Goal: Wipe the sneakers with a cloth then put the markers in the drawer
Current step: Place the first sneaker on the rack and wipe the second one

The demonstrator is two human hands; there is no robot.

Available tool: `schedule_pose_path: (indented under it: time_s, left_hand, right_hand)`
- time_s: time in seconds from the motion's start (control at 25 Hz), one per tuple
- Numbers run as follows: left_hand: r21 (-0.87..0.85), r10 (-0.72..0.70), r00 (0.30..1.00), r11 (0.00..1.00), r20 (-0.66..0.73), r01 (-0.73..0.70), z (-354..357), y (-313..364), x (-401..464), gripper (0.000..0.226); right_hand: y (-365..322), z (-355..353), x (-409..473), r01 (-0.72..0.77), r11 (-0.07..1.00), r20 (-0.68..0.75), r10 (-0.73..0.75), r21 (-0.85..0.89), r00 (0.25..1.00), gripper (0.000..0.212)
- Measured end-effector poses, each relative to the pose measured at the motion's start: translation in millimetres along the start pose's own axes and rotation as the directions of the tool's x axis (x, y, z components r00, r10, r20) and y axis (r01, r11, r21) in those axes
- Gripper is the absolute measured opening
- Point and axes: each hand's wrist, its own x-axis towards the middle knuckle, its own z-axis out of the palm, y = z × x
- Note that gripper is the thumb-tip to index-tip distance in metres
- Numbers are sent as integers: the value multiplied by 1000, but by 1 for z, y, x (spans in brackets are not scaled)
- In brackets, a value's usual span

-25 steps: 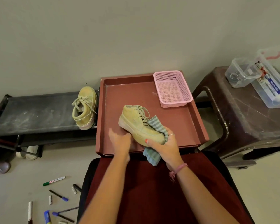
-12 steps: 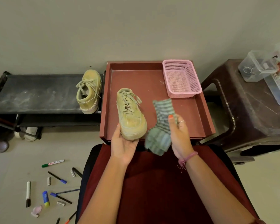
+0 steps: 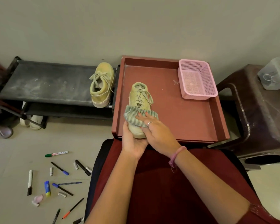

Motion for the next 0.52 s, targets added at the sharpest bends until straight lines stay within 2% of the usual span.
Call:
schedule_pose_path:
  time_s: [0.12, 0.2, 0.4, 0.52]
  left_hand:
    - [4, 43, 999, 999, 16, -43, -4, 0, -1, 42]
    - [-7, 37, 999, 999, 12, -37, -5, 0, -2, 39]
    - [53, -21, 999, 998, 38, 19, 2, 1, 2, 49]
    - [19, -37, 998, 999, 43, 36, 1, 1, 7, 50]
  right_hand:
    - [3, -4, -15, 170, 980, -41, -175, -103, 984, 41]
    - [6, -4, -19, 238, 949, -13, -246, -207, 969, 42]
    - [5, -9, 9, -62, 996, 21, 63, -59, 998, 44]
    - [-1, -2, 21, -123, 992, -5, 123, -32, 992, 45]
